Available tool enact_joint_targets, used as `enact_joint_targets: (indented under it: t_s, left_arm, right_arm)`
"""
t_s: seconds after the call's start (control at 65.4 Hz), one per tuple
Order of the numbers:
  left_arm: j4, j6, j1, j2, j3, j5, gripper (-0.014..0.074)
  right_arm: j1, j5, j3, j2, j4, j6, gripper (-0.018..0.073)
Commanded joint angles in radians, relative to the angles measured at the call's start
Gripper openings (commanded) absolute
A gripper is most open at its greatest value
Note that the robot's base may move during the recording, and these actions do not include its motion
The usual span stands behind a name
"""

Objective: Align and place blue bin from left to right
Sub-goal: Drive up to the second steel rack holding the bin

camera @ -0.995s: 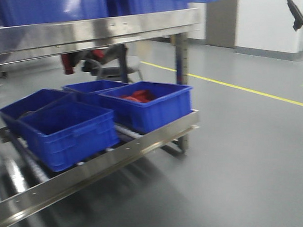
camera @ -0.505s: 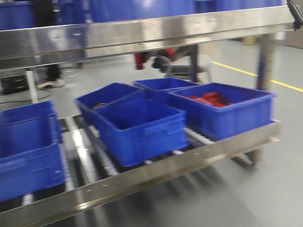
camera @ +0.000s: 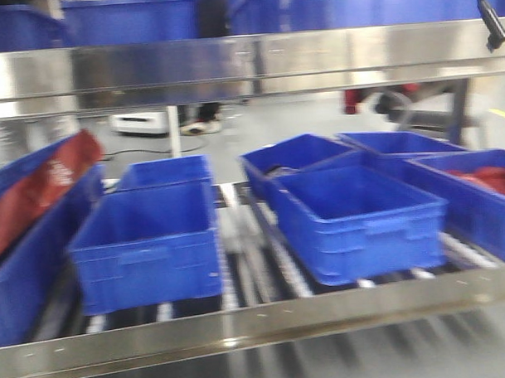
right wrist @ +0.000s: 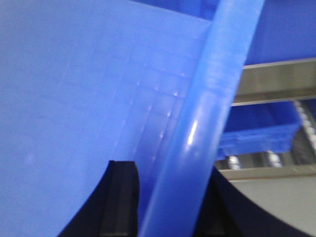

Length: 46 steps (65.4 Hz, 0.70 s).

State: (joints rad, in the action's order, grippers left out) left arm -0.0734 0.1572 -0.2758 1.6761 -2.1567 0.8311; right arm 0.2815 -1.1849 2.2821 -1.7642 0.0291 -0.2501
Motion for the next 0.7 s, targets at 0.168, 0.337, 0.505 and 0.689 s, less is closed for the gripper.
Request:
enact_joint_targets:
  t_s: [0.168,0.337,0.505,0.689]
  left_arm:
    - [0.062,-0.022,-0.020,-0.037,-0.022,-0.094,-0.0111]
    - [0.062,-0.022,-0.020,-0.037,-0.022,-0.094,-0.0111]
    - [0.062,-0.022,-0.020,-0.037,-0.022,-0.094,-0.0111]
    - [0.062,-0.022,-0.020,-0.037,-0.022,-0.094,-0.0111]
  right_arm:
    - [-0.001,0.101,0.013,0.008,-0.005,-0.003,-0.0070]
    - [-0.001,0.101,0.013,0.008,-0.005,-0.003,-0.0070]
    - [-0.001,0.101,0.013,0.008,-0.005,-0.003,-0.0070]
    - [-0.001,0.101,0.013,0.008,-0.005,-0.003,-0.0070]
